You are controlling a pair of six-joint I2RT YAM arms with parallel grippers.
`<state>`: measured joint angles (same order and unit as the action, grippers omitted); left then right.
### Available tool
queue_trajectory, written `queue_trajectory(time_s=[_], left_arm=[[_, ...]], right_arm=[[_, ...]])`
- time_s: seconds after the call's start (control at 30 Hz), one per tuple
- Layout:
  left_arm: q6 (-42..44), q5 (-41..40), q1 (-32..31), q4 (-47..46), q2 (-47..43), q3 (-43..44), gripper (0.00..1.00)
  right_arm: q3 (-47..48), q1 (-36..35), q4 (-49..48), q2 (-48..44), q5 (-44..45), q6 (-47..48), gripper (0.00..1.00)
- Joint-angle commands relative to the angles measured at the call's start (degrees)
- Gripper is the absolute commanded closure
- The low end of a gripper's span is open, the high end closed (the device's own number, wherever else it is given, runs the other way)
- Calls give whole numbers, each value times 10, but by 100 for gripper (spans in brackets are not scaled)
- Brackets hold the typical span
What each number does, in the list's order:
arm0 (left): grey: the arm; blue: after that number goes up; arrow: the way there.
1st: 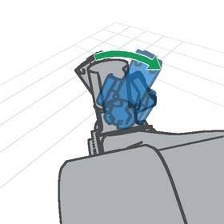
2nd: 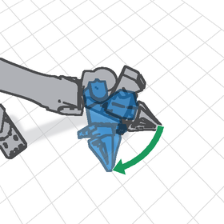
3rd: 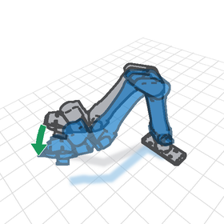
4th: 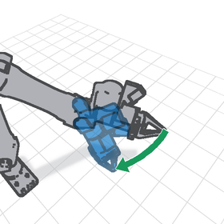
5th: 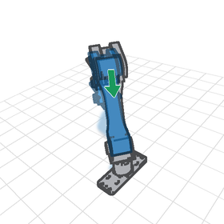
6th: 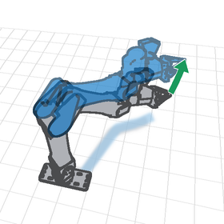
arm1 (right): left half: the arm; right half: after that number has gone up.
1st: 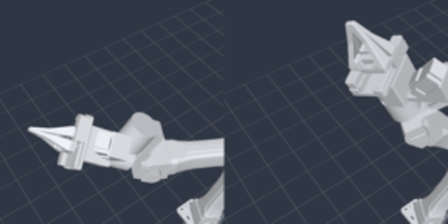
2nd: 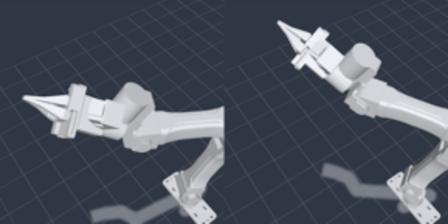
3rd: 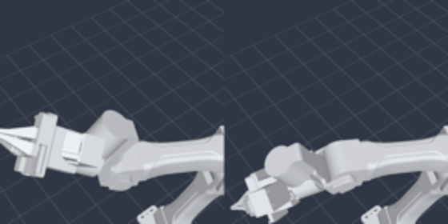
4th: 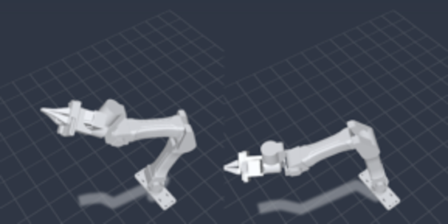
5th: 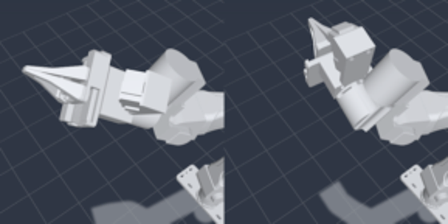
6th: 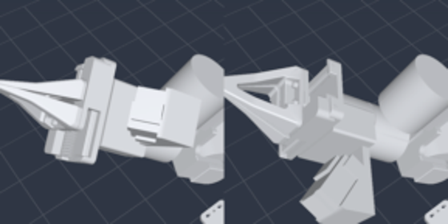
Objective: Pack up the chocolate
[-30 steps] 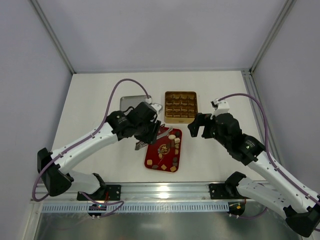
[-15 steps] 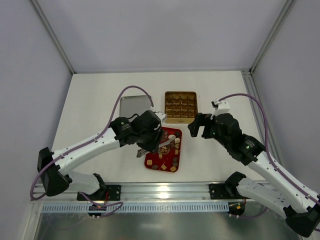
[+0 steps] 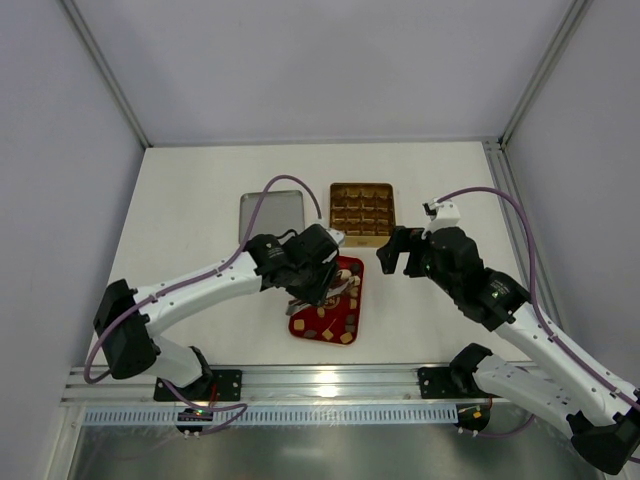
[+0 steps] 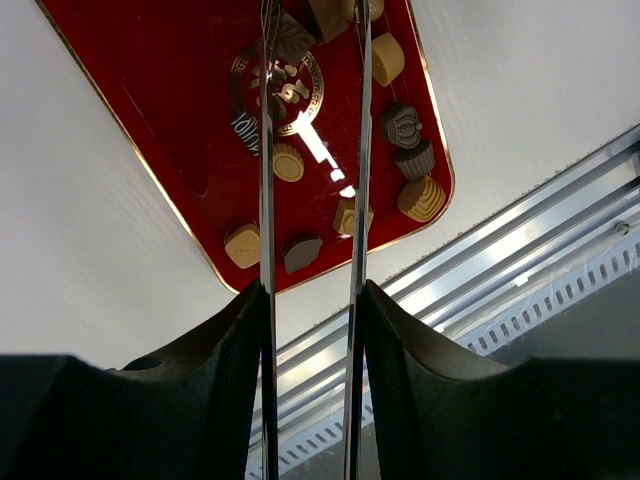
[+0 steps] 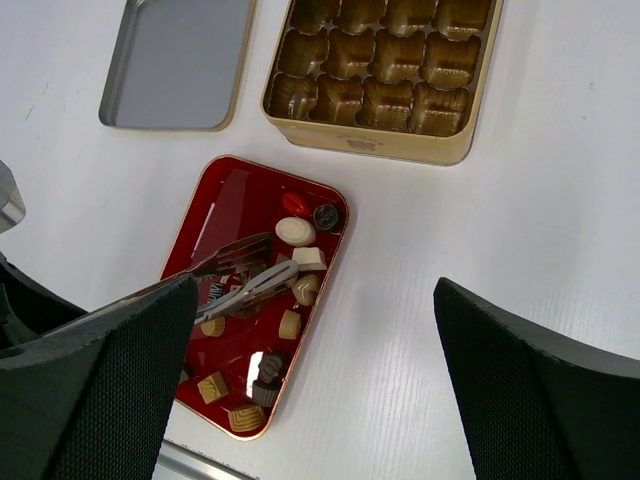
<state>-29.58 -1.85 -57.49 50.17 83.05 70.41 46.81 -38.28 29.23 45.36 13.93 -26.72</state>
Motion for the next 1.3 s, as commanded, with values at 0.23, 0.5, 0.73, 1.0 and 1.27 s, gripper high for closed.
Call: queue_trajectory(time_s=[0.23,0.5,0.73,1.0,1.27], left_arm=[[2,-6,-11,-31,23,20,60],[1,-20,-17,-13,33,27,62],[1,-30,-20,9,26,32,64],[3,-34,-20,24,20,36,65],[7,-34,-21,36,21,45,65]], right_arm=[[-8,0,-2,-10,13,1,0],[-11,0,-4,-12,14,0,0],[-12,-1,-4,-12,14,-1,0],[-14,0,-7,-12,14,-4,0],[-14,0,-8,-11,14,-4,0]])
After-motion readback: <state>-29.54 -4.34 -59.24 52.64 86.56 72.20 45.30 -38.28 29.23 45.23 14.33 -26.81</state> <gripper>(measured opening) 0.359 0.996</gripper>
